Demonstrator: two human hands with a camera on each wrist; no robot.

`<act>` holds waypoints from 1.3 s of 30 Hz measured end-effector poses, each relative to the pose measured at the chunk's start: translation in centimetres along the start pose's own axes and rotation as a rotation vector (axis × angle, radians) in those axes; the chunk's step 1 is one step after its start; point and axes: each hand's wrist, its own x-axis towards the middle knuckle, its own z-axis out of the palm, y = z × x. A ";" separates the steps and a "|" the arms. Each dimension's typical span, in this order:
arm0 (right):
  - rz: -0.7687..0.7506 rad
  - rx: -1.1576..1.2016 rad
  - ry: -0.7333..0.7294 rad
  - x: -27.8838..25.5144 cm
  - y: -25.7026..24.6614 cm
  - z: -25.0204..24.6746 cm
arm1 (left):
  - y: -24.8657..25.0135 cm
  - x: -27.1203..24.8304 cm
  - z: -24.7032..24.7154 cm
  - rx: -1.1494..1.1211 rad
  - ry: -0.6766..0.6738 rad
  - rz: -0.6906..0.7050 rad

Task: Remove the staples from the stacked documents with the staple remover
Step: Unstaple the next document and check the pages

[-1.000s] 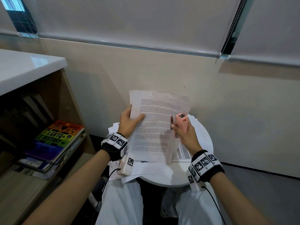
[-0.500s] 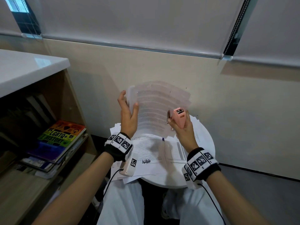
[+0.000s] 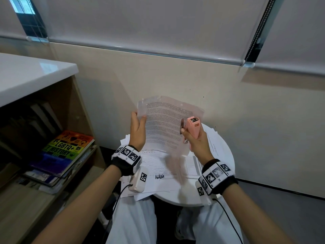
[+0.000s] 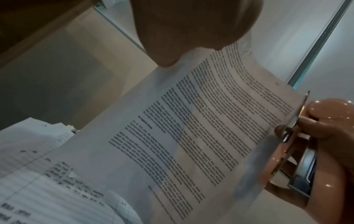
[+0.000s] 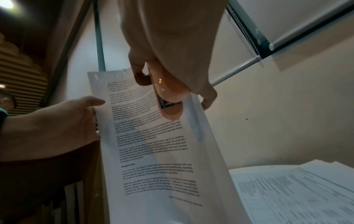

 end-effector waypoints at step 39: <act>0.198 -0.027 -0.146 2.6 5.1 1.1 | -5.5 1.6 -1.0 -0.025 -0.032 -0.255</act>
